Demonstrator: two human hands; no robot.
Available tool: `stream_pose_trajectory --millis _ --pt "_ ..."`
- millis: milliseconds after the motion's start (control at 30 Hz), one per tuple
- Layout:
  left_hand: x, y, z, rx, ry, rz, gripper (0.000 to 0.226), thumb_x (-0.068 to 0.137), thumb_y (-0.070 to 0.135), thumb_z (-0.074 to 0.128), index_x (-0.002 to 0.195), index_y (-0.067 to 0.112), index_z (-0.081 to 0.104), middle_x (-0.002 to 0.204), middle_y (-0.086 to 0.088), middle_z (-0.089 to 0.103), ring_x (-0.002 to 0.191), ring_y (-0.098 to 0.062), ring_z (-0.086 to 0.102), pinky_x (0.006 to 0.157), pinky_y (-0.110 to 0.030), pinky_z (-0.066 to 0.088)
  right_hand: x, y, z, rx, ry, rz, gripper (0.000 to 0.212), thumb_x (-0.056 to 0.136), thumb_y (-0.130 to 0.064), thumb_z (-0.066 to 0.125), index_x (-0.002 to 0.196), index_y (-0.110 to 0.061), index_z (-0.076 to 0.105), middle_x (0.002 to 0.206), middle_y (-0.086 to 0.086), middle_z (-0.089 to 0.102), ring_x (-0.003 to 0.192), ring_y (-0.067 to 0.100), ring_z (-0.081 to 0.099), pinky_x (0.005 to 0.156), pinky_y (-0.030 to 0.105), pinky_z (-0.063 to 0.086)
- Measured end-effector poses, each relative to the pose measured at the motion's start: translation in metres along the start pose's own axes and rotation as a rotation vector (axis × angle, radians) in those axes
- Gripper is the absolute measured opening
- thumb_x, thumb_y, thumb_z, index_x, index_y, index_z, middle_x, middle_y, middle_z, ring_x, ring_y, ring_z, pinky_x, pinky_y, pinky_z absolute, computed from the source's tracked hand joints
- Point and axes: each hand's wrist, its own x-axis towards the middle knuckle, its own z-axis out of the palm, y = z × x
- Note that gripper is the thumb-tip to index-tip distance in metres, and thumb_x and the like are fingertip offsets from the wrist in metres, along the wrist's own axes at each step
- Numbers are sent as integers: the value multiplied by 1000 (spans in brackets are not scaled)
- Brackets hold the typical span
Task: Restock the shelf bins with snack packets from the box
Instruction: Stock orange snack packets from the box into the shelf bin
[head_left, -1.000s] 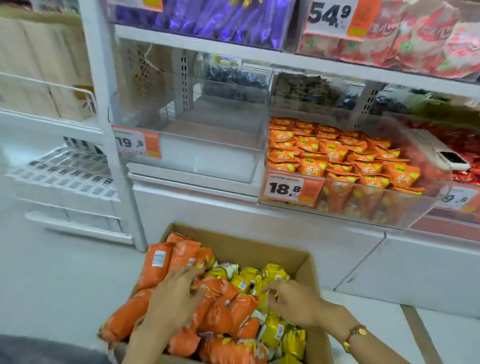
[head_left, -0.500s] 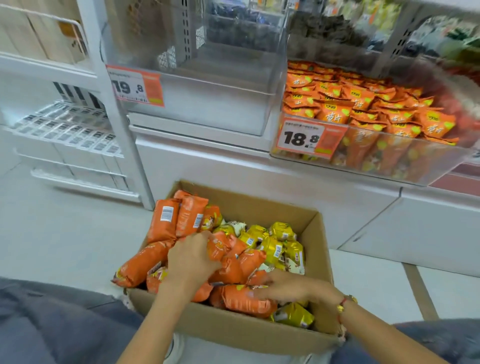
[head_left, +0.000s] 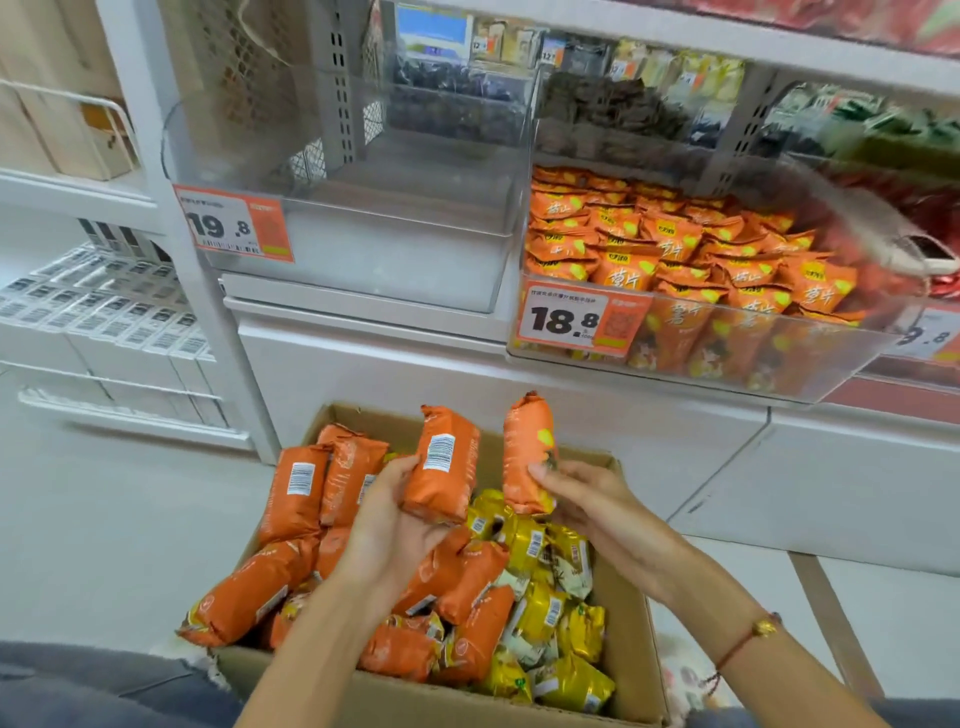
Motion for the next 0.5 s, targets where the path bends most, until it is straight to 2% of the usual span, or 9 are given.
stream_pose_trajectory --millis 33,100,200,267,333,433,500 --pt "0 0 5 47 -19 5 41 98 32 42 129 8 53 115 -17 69 114 -30 62 102 -43 44 -2 -1 6 -38 17 -12 79 61 -56 81 123 -16 54 109 -1 71 102 15 66 95 28 49" --pt "-1 1 11 104 -59 28 40 97 33 45 129 12 54 116 -12 70 112 -26 63 99 -41 47 -8 -7 15 -64 70 -64 69 62 -46 81 118 -24 50 108 -10 67 97 4 65 79 15 50" --pt "-2 8 15 95 -165 26 43 90 26 59 130 12 54 122 -12 66 111 -24 63 82 -34 54 -13 -15 17 -94 97 -131 61 61 -40 82 115 -27 56 103 -11 70 91 1 67 71 13 52" --pt "-2 14 18 76 -210 20 48 82 16 70 126 3 57 123 -15 65 114 -26 62 85 -34 51 -16 -23 16 -89 109 -138 49 69 -37 80 113 -24 62 98 -8 73 89 5 70 74 16 54" --pt "2 18 19 37 -192 40 48 76 10 72 121 0 60 119 -14 67 112 -25 62 90 -35 49 -18 -28 11 -106 165 -136 44 73 -37 78 112 -27 59 99 -6 72 92 8 68 81 22 53" --pt "12 36 28 82 -120 151 66 64 11 79 126 6 55 110 -10 71 104 -23 65 84 -34 52 -26 -46 5 -120 206 -170 55 67 -48 76 115 -30 56 105 -5 70 99 10 66 90 30 51" --pt "21 59 40 168 -83 254 76 56 16 81 126 10 53 105 -8 73 103 -26 67 78 -36 53 -33 -65 -1 -55 159 -226 57 65 -47 72 116 -25 59 102 -4 72 98 12 67 92 32 51"
